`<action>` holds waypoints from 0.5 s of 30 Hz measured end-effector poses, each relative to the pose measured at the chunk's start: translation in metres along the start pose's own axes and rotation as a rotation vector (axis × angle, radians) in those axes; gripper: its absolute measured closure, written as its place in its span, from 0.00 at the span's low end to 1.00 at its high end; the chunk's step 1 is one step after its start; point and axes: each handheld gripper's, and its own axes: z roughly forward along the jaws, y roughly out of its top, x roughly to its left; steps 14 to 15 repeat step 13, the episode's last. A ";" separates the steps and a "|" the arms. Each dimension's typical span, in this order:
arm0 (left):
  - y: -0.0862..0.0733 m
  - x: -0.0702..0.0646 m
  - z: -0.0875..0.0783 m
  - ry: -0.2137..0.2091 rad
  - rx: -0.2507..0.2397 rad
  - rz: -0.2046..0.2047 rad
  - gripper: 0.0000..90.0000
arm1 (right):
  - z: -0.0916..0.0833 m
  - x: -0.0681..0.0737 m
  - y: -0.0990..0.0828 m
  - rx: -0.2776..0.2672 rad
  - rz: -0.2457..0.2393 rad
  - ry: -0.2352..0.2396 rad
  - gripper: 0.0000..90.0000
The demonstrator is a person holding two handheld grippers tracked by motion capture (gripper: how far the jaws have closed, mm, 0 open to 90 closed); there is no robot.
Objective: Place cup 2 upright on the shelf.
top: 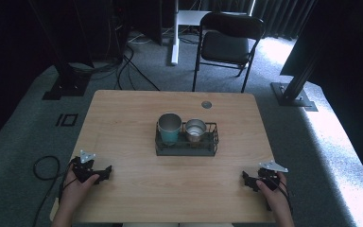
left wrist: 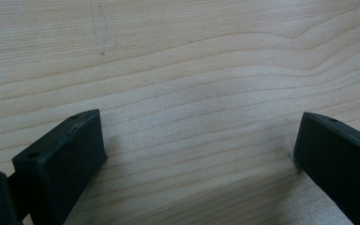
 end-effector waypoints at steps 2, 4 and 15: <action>0.000 0.000 0.000 0.000 0.000 0.000 0.03 | -0.001 0.002 -0.001 0.001 0.006 -0.007 0.13; 0.000 0.000 0.000 0.000 0.000 0.000 0.03 | -0.001 0.004 -0.001 0.001 0.009 -0.008 0.13; 0.000 0.000 0.000 0.000 0.000 0.000 0.03 | -0.001 0.004 -0.001 0.000 0.010 -0.008 0.13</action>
